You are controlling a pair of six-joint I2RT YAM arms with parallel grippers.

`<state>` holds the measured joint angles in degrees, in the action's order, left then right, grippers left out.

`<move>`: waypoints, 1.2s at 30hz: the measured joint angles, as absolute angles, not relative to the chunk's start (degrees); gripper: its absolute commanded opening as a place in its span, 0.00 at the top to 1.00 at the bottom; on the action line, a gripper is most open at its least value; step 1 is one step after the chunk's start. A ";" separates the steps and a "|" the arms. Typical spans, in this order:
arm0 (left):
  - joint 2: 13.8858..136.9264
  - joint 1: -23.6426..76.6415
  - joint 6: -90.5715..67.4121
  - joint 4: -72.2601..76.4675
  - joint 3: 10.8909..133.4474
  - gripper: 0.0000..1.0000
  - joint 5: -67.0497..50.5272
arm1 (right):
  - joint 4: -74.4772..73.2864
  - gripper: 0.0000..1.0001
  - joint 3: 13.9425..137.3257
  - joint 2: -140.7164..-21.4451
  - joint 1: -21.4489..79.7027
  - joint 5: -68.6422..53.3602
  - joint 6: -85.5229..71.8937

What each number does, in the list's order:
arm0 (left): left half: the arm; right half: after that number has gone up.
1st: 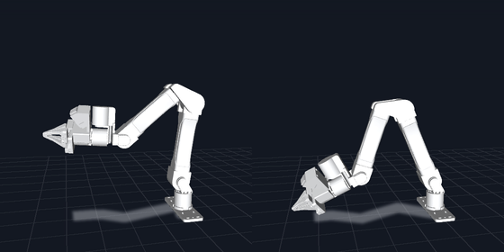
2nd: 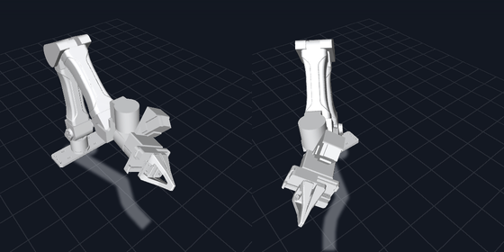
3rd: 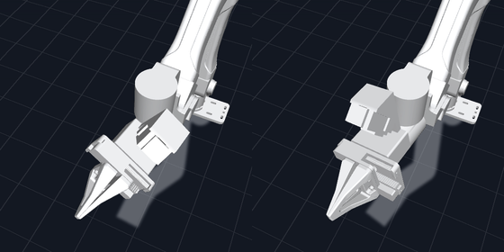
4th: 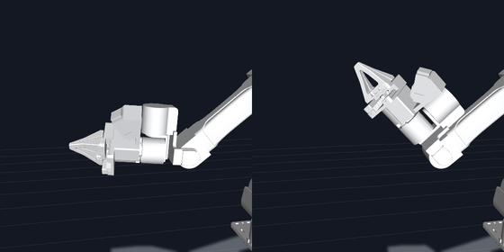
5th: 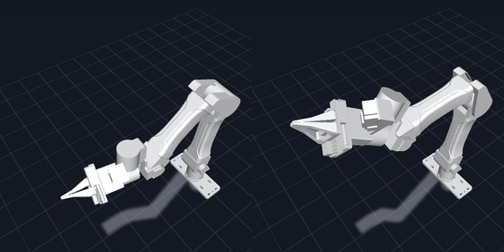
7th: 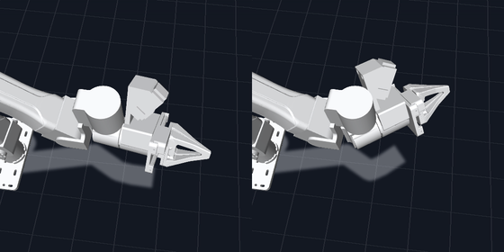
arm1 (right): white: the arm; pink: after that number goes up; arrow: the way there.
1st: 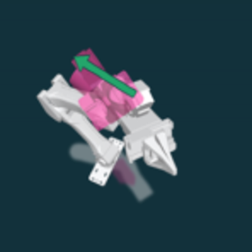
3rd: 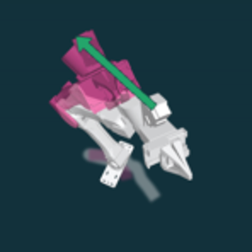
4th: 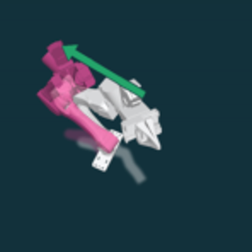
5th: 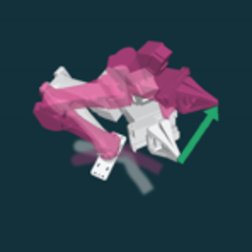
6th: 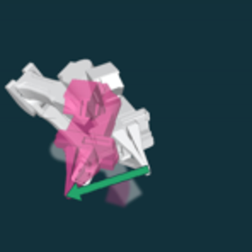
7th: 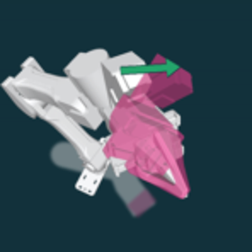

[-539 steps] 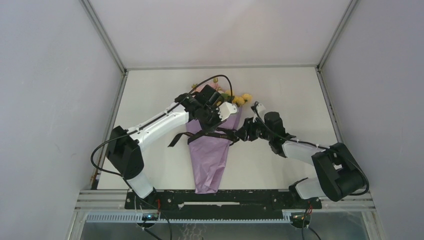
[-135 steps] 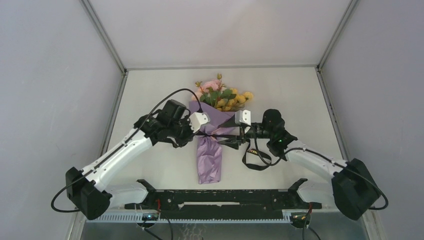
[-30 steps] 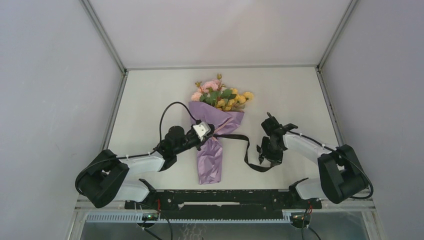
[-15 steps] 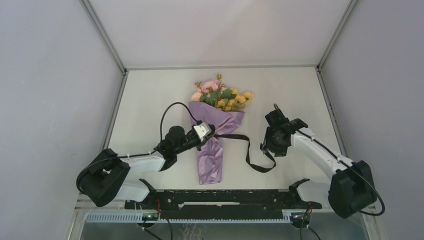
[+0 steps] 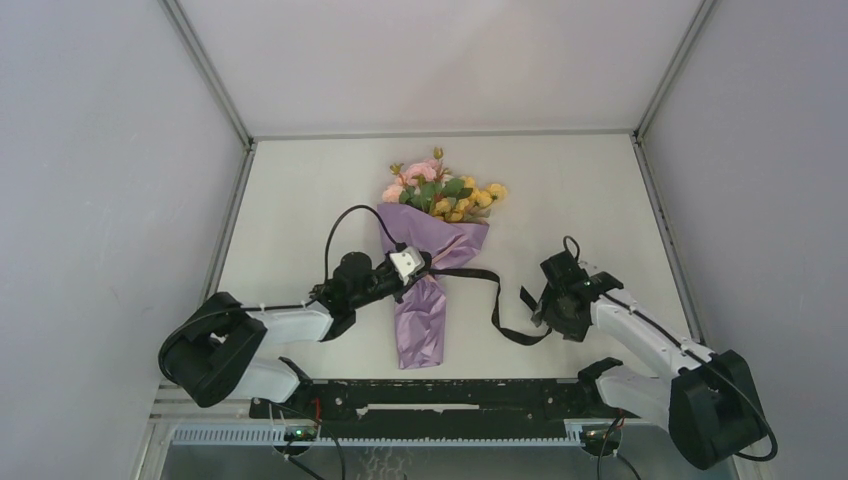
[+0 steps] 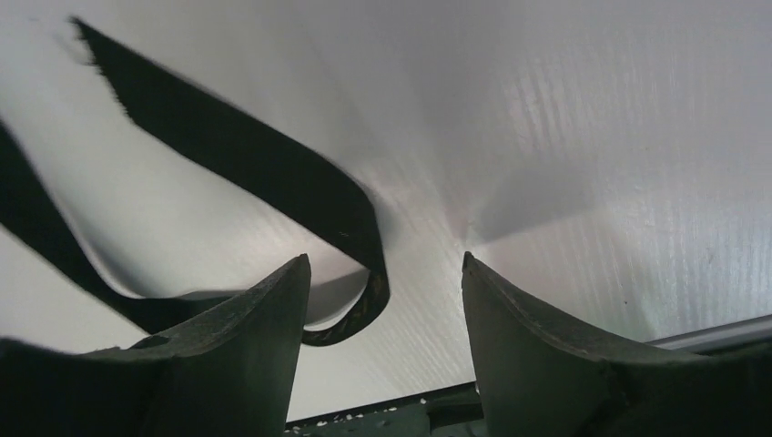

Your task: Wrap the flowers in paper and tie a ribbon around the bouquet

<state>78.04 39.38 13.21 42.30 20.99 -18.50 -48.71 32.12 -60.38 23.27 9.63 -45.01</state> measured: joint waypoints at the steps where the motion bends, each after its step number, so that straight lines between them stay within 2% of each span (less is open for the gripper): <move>1: 78.08 39.38 13.37 42.33 20.99 1.00 -18.50 | -48.34 0.30 31.22 -60.69 23.27 9.58 -45.54; 3: 78.28 39.38 13.54 42.39 20.99 1.00 -18.50 | -47.88 0.35 30.37 -61.87 23.53 9.58 -46.33; 5: 78.56 39.38 13.54 42.39 20.99 1.00 -18.50 | -47.07 0.44 30.24 -63.59 24.16 9.15 -46.65; 6: 78.67 39.38 13.54 42.41 20.99 1.00 -18.50 | -46.57 0.55 30.26 -64.42 24.36 8.80 -46.44; 9: 78.85 39.38 13.61 42.41 20.99 1.00 -18.50 | -46.00 0.97 30.92 -65.98 24.40 7.57 -45.06; 10: 78.85 39.38 13.67 42.44 20.99 1.00 -18.50 | -45.34 1.00 31.07 -66.39 24.25 6.68 -44.71; 18: 78.85 39.38 15.25 43.48 20.99 1.00 -18.87 | -42.15 1.00 34.13 -64.90 23.70 0.73 -38.74; 28: 78.87 39.38 17.67 44.93 20.99 1.00 -19.84 | -35.51 1.00 57.56 -62.17 27.51 -4.21 -26.96; 32: 78.87 39.38 18.26 44.93 20.99 1.00 -19.97 | -28.25 1.00 66.81 -68.45 30.85 -6.22 -23.18; 36: 78.87 39.38 19.40 44.84 20.99 1.00 -20.21 | -21.54 1.00 77.87 -80.05 35.31 -8.60 -19.64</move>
